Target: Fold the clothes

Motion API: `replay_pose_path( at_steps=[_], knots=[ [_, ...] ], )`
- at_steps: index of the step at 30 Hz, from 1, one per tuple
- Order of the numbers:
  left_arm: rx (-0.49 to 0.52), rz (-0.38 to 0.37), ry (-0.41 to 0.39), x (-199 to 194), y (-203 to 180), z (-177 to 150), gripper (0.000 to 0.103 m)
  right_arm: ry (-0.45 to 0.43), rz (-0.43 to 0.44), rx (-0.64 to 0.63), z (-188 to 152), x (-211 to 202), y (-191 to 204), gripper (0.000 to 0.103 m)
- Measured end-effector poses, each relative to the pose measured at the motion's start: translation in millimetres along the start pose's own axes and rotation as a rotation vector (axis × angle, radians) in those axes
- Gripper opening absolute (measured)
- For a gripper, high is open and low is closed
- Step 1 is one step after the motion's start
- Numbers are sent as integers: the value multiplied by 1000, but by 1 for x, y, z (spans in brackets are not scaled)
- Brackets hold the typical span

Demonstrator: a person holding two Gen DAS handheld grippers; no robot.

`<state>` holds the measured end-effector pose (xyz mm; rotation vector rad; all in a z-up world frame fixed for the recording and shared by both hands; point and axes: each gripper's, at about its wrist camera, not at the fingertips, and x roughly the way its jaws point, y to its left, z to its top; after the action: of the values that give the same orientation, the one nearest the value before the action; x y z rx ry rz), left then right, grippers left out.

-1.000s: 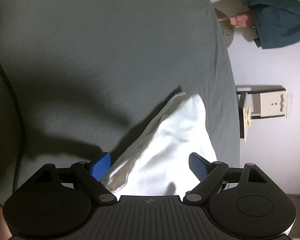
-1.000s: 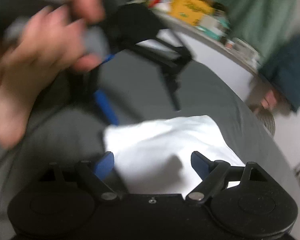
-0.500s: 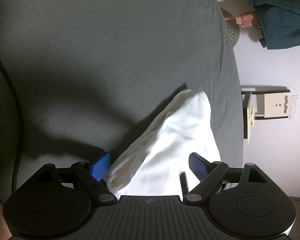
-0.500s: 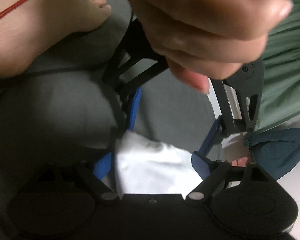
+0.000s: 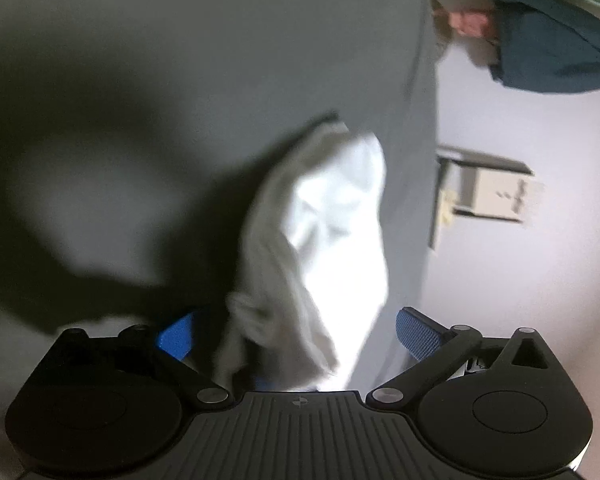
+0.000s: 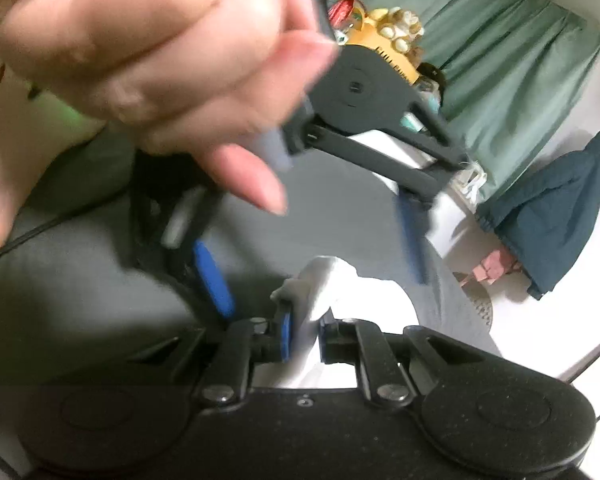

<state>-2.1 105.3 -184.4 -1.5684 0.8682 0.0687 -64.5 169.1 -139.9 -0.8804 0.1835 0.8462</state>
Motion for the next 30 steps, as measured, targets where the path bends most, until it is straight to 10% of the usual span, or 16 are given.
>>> replay_pose_path(
  at_steps=[6,12,17,19,30],
  knots=[
    [175,58,-4,19,-16,-5,103,-6,7,39,-11,-9,-17,15],
    [355,124,-56,27,-37,-13,103,4,65,251,-42,-51,-55,47],
    [441,178,-104,28,-46,-21,90,-12,106,698,-93,-94,-121,59],
    [473,223,-121,28,-49,-24,70,1,138,925,-119,-105,-145,61],
    [689,357,-145,12,-74,-19,44,177,430,1688,-231,45,-252,61]
  ],
)
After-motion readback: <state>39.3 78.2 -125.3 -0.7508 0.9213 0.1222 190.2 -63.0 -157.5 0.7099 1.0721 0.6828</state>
